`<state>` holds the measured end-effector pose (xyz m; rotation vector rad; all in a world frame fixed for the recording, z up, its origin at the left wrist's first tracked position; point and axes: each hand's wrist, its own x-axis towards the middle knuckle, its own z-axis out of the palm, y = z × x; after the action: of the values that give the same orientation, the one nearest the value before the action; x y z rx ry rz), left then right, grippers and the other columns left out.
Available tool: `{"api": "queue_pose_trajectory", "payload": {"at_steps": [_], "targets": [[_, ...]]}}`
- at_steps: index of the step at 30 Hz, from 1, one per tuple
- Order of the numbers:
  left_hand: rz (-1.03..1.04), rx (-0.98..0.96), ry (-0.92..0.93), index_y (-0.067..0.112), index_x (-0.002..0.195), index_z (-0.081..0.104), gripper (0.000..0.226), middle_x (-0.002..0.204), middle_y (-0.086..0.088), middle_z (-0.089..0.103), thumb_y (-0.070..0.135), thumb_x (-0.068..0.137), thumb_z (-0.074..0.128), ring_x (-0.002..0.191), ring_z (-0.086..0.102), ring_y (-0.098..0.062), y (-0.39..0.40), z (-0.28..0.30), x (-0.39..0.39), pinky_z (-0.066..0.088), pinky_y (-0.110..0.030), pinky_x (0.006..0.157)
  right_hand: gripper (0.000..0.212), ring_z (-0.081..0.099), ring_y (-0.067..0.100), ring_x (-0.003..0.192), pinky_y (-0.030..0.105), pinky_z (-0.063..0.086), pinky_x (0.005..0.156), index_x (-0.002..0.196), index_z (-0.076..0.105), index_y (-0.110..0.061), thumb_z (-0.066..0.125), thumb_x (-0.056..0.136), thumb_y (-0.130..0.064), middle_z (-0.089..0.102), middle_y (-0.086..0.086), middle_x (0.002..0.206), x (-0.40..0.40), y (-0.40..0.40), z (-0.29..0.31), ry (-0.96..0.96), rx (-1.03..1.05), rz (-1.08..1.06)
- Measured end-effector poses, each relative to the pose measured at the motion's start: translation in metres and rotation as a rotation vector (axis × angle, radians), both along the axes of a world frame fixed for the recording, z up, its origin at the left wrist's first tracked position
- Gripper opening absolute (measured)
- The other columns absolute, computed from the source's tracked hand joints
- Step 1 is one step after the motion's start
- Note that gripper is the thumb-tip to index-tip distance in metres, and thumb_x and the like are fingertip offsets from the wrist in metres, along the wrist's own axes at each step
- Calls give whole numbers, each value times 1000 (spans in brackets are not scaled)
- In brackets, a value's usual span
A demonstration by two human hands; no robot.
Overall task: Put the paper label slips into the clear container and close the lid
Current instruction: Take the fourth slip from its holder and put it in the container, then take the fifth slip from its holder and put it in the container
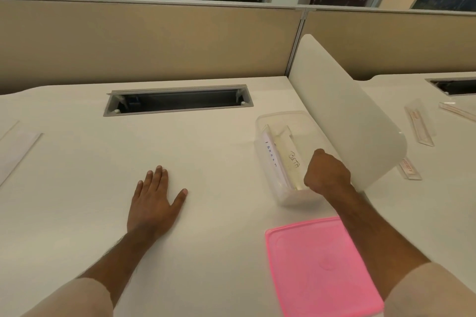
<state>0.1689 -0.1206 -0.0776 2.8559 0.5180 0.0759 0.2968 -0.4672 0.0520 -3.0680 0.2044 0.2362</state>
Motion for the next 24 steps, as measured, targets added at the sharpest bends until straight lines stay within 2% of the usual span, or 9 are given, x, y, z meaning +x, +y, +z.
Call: {"api": "queue_pose_trajectory", "payload": {"at_steps": [4,10,14,18,20,24], "targets": [[-1,-11,-3,17,157,5,88,166,5,0,73,90,14,152,-3,-11,0,1,0,-1,-33,123,34,65,32,103,30,45,69,111,59,-9,67,79,-13,66,10,113,5,3,-3,104,10,9],[-10,-27,-14,16,157,6,88,166,5,1,72,90,15,153,-3,-12,0,1,-1,-2,-33,123,29,65,33,100,30,44,68,106,59,-9,68,79,-15,67,11,109,5,3,-5,92,37,-10],[-15,-47,-23,16,157,6,87,167,4,2,71,91,18,153,-2,-13,0,4,-1,-1,-33,123,16,63,32,98,29,42,69,99,59,-10,63,85,-18,66,9,106,2,7,-1,-50,95,26],[-34,-133,-39,15,157,12,83,166,3,7,65,94,29,153,-1,-13,0,11,-3,-1,-32,123,12,62,27,77,30,42,63,83,59,-14,64,87,-24,64,2,79,-15,30,9,-342,252,166],[-38,-177,-60,16,156,18,79,165,3,15,62,95,35,153,4,-14,7,16,-9,3,-31,123,15,56,23,69,33,45,62,76,56,-15,65,86,-22,61,1,73,-27,48,14,-454,357,292],[2,-184,-106,16,151,33,70,159,1,32,54,94,47,151,17,-17,44,29,-27,14,-35,122,14,53,20,67,36,46,64,74,59,-13,67,85,-17,59,-1,70,-50,97,11,-433,495,502]]}}
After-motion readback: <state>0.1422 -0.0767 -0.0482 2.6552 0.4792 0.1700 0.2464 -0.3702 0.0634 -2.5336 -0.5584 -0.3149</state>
